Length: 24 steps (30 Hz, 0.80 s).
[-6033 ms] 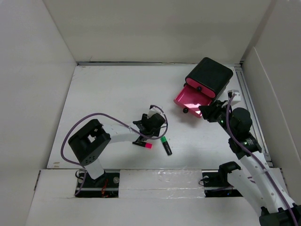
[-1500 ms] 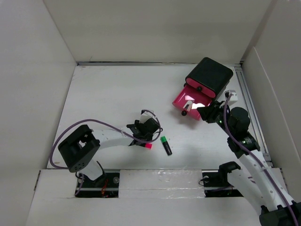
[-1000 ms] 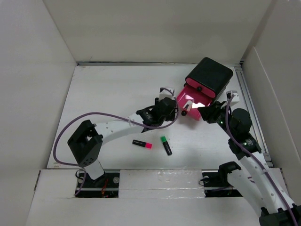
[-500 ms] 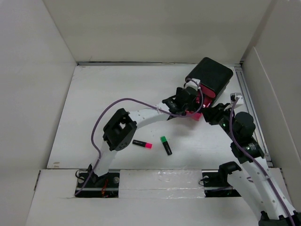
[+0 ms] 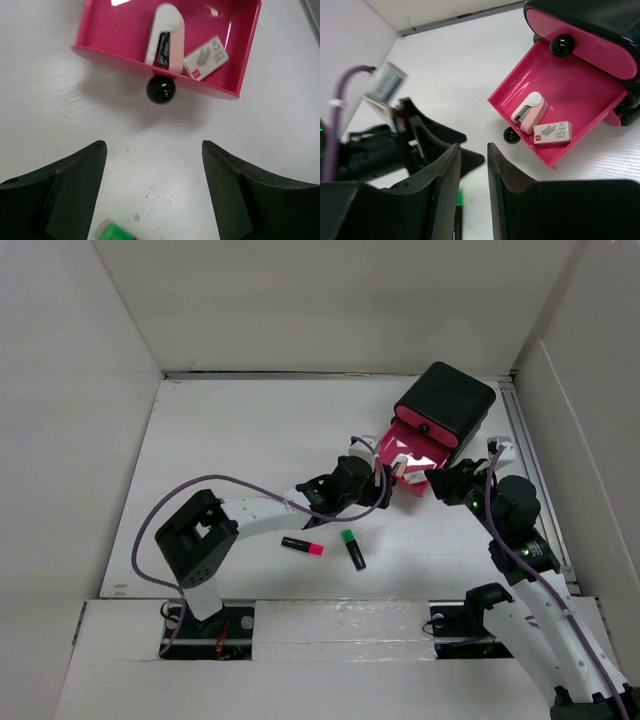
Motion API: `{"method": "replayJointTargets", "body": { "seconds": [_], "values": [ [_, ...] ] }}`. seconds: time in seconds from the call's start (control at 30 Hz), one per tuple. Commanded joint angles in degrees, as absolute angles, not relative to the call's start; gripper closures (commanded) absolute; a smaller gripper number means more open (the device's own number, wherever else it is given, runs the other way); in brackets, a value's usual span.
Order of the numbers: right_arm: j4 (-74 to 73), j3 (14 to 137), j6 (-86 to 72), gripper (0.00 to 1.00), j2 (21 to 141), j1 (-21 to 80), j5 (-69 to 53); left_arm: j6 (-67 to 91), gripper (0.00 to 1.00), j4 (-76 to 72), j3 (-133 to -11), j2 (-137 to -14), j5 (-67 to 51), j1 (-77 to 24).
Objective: Organize the desk
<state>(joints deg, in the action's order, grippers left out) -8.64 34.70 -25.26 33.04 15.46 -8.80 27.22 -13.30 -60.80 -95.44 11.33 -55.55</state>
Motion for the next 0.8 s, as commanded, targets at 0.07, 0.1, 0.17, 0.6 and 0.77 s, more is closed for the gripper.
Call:
{"method": "replayJointTargets", "body": {
  "seconds": [0.07, 0.1, 0.17, 0.6, 0.77],
  "values": [
    [-8.43, 35.51, -24.87, 0.66, 32.87, 16.00, -8.97, 24.62, 0.28, -17.67, -67.29, -105.10, 4.05, -56.78],
    [-8.61, 35.77, -24.79, 0.66, 32.70, 16.00, -8.88, 24.26, 0.32, -17.14, -69.15, -107.90, 3.87, -56.78],
    [-8.87, 35.86, -24.79, 0.66, 32.34, 16.00, -8.44, 23.47, 0.37, -15.03, -73.62, -110.38, 4.30, -56.78],
    [-8.61, 35.24, -24.52, 0.67, 32.43, 16.00, -8.96, 21.71, 0.59, -15.38, -79.89, -115.93, 8.17, -54.32],
    [-8.53, 35.24, -24.52, 0.66, 32.43, 16.00, -8.88, 20.92, 0.74, -15.03, -81.03, -115.93, 7.82, -54.32]
  ]
}}
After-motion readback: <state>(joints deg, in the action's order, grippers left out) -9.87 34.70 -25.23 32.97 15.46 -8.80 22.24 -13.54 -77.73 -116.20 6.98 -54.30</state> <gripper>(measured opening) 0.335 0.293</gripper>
